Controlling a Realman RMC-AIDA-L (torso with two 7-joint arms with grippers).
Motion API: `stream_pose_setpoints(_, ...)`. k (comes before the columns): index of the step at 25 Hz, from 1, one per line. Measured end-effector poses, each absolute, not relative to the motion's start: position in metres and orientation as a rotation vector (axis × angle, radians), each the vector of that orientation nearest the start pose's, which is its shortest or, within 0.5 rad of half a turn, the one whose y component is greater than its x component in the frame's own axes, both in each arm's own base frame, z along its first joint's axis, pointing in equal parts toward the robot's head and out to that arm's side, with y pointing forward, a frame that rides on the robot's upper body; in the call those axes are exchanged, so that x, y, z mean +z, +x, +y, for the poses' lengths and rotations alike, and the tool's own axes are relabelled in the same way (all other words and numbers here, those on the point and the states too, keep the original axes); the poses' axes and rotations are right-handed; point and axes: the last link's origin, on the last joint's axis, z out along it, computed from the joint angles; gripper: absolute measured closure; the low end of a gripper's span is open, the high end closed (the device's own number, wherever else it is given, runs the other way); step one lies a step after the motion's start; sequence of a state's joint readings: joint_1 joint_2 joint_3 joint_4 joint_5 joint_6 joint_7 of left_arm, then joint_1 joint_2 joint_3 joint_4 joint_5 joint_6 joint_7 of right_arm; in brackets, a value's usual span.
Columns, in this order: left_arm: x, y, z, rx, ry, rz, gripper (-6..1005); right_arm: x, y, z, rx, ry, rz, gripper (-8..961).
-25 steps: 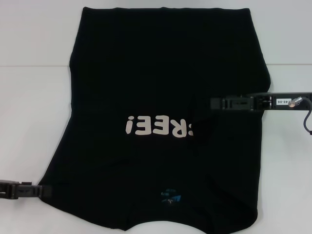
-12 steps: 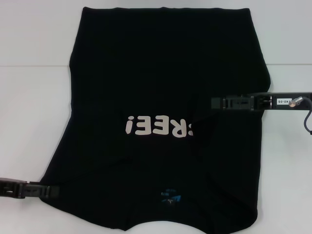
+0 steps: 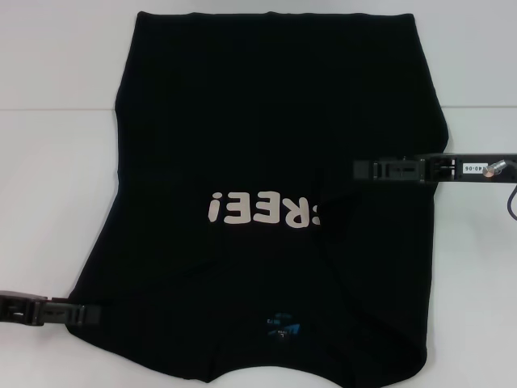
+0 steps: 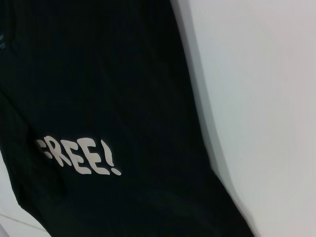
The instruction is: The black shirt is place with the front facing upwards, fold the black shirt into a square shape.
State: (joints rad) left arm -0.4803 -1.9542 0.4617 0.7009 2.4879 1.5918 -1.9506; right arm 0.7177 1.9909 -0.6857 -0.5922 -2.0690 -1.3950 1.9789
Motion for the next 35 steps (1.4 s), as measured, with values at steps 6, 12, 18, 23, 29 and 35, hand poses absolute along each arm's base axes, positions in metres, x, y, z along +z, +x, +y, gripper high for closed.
stream_pose_setpoints(6, 0.059, -0.356, 0.300, -0.195, -2.414, -1.538, 107, 0.022, 0.235, 0.396, 0.646, -2.528, 1.263, 27)
stream_pose_setpoints(12, 0.060, -0.353, 0.302, -0.170, -2.426, -1.534, 192, 0.024, 0.235, 0.397, 0.668, -2.517, 1.267, 28)
stream_pose_setpoints(18, 0.058, -0.353, 0.305, -0.117, -2.415, -1.525, 533, 0.026, 0.235, 0.397, 0.681, -2.512, 1.268, 28)
stream_pose_setpoints(23, 0.058, -0.354, 0.310, -0.111, -2.392, -1.514, 666, 0.026, 0.235, 0.396, 0.682, -2.512, 1.271, 28)
stream_pose_setpoints(29, 0.056, -0.352, 0.311, -0.095, -2.398, -1.506, 793, 0.027, 0.236, 0.395, 0.693, -2.514, 1.276, 28)
stream_pose_setpoints(35, 0.057, -0.352, 0.312, -0.093, -2.396, -1.500, 970, 0.028, 0.236, 0.395, 0.690, -2.511, 1.275, 29)
